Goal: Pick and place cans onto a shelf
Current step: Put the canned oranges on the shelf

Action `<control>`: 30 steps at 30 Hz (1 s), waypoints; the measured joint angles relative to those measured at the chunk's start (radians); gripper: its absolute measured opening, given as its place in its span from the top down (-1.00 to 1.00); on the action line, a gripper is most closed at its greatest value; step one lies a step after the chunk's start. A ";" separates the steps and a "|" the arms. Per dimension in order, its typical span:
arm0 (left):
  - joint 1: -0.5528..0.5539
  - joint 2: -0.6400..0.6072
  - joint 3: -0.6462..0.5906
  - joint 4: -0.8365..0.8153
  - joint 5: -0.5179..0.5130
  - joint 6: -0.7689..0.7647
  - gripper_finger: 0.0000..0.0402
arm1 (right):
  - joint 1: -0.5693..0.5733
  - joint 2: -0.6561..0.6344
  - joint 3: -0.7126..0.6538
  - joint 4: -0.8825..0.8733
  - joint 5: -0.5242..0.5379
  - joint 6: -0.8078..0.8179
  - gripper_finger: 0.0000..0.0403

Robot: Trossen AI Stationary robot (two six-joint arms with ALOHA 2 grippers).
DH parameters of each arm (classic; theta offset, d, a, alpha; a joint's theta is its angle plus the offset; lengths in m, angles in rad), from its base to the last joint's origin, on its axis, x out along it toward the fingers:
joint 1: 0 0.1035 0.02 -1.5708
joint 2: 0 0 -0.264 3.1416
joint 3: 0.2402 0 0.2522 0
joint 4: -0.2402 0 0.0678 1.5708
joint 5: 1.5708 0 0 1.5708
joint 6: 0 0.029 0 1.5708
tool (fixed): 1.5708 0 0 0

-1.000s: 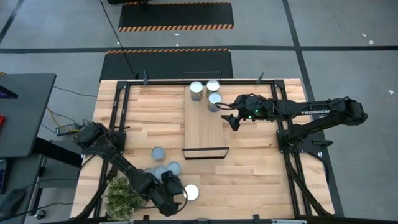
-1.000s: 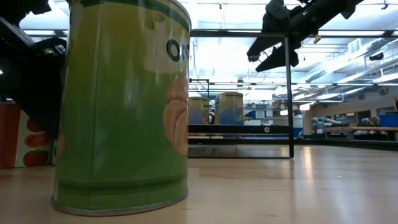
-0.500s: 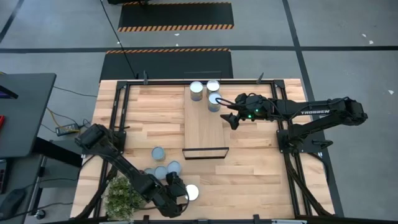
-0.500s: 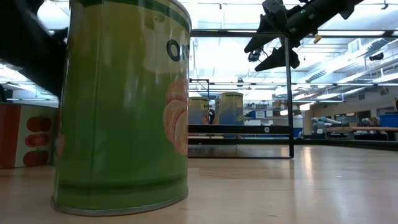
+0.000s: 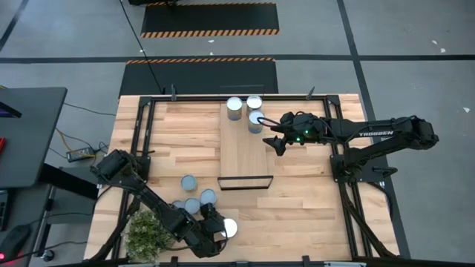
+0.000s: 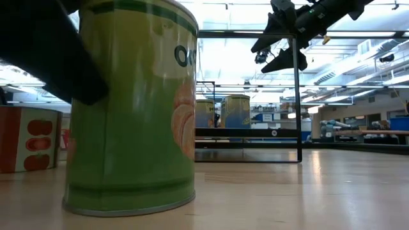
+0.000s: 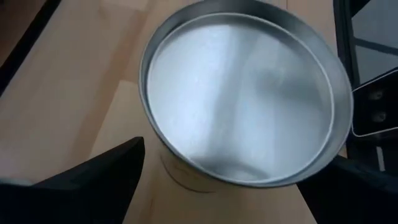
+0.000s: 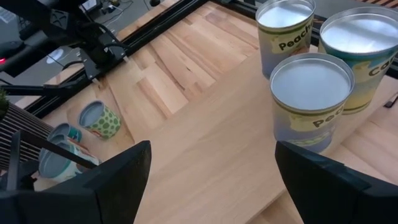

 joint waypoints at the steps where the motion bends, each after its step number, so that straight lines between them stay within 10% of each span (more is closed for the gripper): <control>1: 0.001 0.000 0.000 -0.002 -0.001 0.000 -0.95 | 0.000 0.000 0.000 0.000 0.000 0.000 -0.74; 30: 0.002 -0.007 0.000 0.083 0.011 -0.042 -0.58 | 0.000 0.000 0.000 -0.002 0.000 -0.003 -0.74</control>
